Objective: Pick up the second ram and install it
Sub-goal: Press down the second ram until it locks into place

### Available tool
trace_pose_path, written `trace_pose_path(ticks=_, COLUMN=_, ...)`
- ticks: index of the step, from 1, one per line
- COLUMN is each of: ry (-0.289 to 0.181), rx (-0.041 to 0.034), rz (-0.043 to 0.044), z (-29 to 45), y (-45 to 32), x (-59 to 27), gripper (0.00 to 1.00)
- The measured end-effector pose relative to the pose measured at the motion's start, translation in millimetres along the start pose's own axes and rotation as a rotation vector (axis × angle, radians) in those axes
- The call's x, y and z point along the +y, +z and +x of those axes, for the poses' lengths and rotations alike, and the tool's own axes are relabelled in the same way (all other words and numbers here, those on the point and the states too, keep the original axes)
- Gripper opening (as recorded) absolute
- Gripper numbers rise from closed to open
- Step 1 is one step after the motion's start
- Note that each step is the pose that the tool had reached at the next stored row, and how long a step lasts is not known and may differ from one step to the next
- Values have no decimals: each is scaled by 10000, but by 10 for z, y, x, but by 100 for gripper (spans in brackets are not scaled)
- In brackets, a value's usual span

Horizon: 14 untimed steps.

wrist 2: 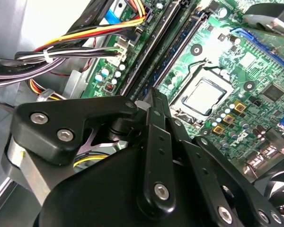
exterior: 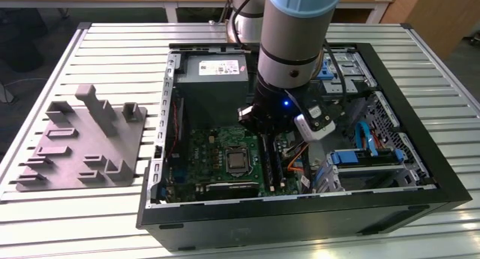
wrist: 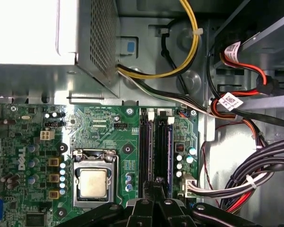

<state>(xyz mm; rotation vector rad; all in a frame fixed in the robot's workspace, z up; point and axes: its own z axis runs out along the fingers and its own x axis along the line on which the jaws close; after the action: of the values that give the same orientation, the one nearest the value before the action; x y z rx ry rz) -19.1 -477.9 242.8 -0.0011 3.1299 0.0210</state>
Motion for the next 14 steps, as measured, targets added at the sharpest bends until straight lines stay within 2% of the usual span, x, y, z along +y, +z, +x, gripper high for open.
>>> trace_pose_path(ticks=14, ry=1, rx=1, rz=4, z=2, y=53, x=42, gripper=10)
